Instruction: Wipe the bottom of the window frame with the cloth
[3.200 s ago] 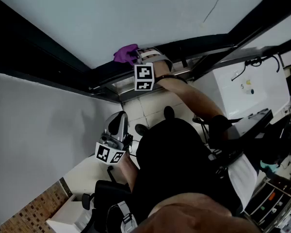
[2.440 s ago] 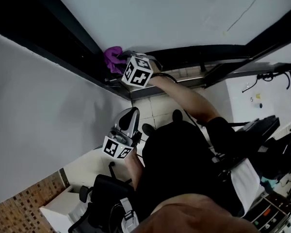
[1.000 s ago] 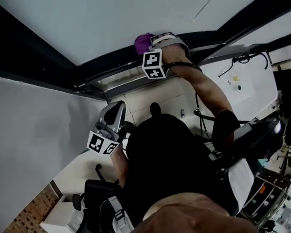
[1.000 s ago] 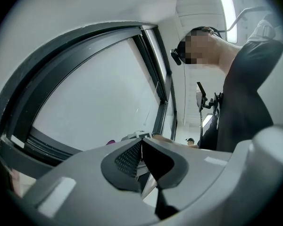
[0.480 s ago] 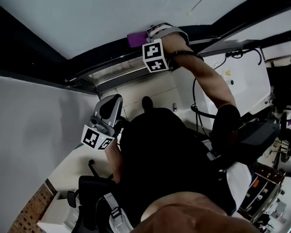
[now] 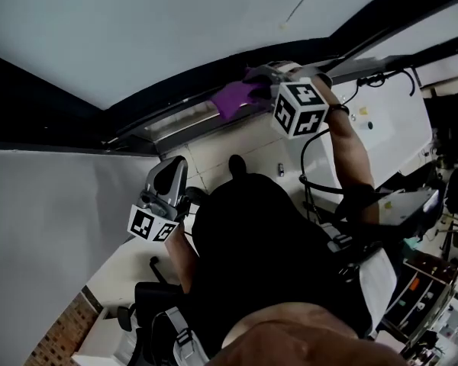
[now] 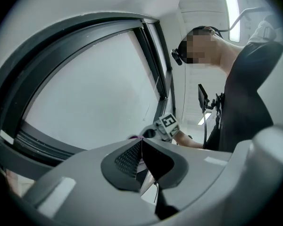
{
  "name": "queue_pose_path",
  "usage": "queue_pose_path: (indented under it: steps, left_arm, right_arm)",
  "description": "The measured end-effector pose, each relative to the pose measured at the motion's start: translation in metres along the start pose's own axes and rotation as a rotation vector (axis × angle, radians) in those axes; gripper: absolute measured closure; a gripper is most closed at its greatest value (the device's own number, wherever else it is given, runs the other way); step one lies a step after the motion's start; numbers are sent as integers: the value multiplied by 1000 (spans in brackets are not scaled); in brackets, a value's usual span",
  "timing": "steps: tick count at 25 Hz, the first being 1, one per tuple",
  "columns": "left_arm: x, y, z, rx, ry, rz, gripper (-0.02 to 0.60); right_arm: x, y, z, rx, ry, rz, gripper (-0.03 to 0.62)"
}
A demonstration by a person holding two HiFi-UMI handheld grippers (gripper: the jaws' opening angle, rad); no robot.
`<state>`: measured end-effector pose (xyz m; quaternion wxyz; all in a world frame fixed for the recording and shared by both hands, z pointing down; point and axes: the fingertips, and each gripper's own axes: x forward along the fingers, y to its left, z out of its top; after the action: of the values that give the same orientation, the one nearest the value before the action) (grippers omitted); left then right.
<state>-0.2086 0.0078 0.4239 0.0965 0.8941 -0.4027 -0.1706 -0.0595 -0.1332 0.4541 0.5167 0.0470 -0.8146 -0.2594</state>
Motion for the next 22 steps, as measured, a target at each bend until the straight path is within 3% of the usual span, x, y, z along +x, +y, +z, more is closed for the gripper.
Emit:
queue_pose_path:
  steps: [2, 4, 7, 12, 14, 16, 17, 20, 21, 22]
  left_arm:
    - [13, -6, -2, 4, 10, -27, 577]
    - [24, -13, -4, 5, 21, -46, 577]
    - [30, -27, -4, 7, 40, -56, 577]
    - [33, -16, -14, -6, 72, -25, 577]
    - [34, -14, -16, -9, 85, -17, 577]
    - [35, -14, -19, -16, 92, -21, 577]
    - [37, -14, -20, -20, 94, -24, 577]
    - [43, -14, -23, -39, 107, -30, 577]
    - [44, -15, -22, -43, 115, -30, 577]
    - [45, -16, -20, -45, 121, -31, 577]
  right_arm:
    - [9, -61, -8, 138, -51, -221, 532]
    - [35, -92, -29, 195, -23, -319, 532]
    - [56, -86, -44, 231, -17, -279, 534]
    - [14, -11, -37, 143, -87, -101, 534]
    - [-4, 25, -39, 264, -195, 6, 533]
    - [-2, 68, -52, 542, -379, 183, 533]
    - [14, 88, -65, 754, -477, 275, 533]
    - [82, 127, -96, 1626, -831, 455, 531]
    - [91, 131, -93, 1816, -976, 491, 531]
    - [87, 126, -84, 1890, -1117, 490, 531]
